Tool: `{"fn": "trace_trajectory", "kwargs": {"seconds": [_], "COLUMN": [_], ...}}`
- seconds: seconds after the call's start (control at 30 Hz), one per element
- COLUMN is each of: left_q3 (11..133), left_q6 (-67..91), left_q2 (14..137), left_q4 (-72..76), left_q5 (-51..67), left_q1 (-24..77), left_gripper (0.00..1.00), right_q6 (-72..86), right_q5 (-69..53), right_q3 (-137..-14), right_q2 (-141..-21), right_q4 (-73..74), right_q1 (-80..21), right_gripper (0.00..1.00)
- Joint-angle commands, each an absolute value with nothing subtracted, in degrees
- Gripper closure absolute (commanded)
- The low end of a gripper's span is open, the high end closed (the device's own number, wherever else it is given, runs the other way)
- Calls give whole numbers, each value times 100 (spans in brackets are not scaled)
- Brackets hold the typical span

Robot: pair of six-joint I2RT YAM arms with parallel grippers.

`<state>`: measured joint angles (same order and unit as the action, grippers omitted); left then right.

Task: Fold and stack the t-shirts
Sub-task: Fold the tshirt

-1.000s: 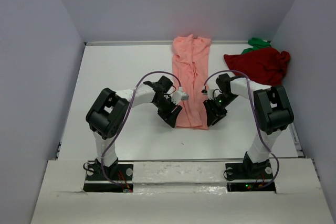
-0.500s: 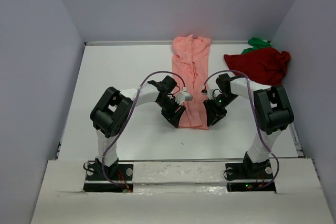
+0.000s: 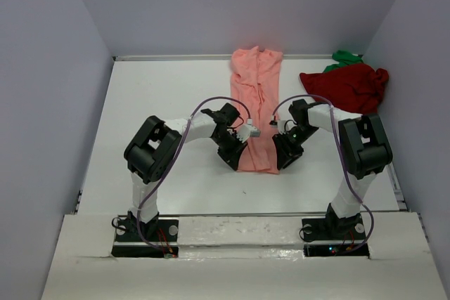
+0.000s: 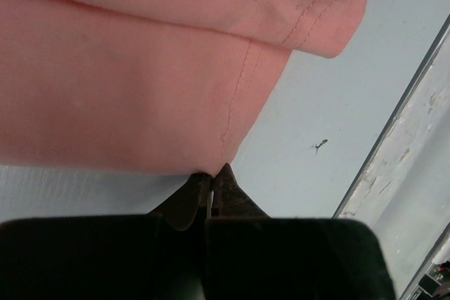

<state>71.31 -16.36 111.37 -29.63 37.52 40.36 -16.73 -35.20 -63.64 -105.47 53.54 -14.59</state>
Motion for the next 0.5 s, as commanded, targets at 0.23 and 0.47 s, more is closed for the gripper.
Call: {"fn": "trace_trajectory", "kwargs": {"seconds": [0.23,0.47], "left_q3": [7260,7251], "left_q6": [-1714,-1714], "left_q2": [11109,11057], "left_q4": [-3138,-3146], "left_q5": [3647,3604], "left_q1": [4184,4192], "left_gripper": [100,100], "right_q6": [-1863,-1872], "right_q5": [-3973,-3929], "right_q3": [-6478,-6425], "right_q2": [-10608,-10626], "right_q4": [5555,5555], "right_q1": [-1415,-1415], "right_gripper": [62,60]}}
